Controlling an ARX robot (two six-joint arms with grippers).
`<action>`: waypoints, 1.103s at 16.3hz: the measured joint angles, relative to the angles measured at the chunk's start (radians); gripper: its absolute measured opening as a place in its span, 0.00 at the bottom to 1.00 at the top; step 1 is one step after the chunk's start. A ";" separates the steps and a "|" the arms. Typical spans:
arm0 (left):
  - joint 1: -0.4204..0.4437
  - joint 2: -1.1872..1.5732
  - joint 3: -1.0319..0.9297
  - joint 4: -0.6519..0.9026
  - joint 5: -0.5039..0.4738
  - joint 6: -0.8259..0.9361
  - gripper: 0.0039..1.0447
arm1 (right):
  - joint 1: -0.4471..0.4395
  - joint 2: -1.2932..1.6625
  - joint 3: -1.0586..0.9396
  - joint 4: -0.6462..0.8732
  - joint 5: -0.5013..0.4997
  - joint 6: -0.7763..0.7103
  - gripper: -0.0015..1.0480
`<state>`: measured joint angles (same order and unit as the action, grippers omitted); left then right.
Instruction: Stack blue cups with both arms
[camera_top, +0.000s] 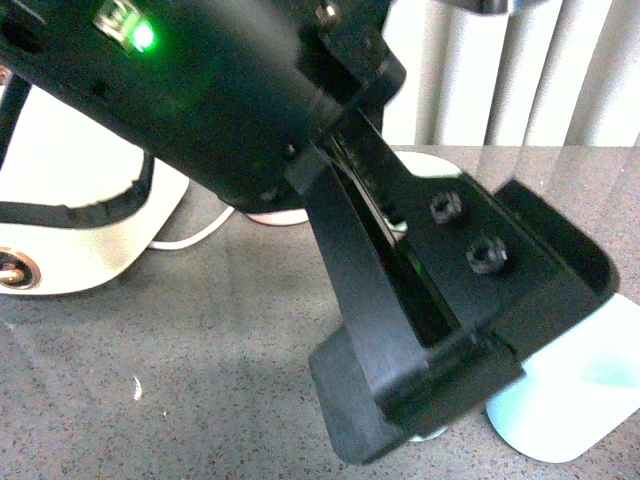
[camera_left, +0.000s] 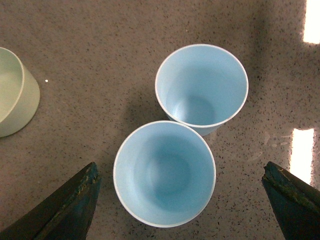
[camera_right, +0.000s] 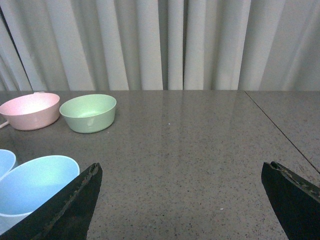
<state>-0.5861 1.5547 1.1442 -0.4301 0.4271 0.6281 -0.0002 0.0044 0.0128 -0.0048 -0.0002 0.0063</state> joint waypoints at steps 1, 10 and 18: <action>0.017 -0.012 0.002 0.010 0.013 -0.008 0.94 | 0.000 0.000 0.000 0.000 0.000 0.000 0.94; 0.349 -0.074 0.044 0.309 0.020 -0.291 0.94 | 0.000 0.000 0.000 0.000 0.000 0.000 0.94; 0.493 -0.594 -0.780 1.022 -0.520 -0.623 0.01 | 0.000 0.000 0.000 0.000 0.000 0.000 0.94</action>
<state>-0.0929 0.9604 0.3637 0.5915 -0.0925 0.0055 -0.0002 0.0044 0.0128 -0.0048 -0.0002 0.0063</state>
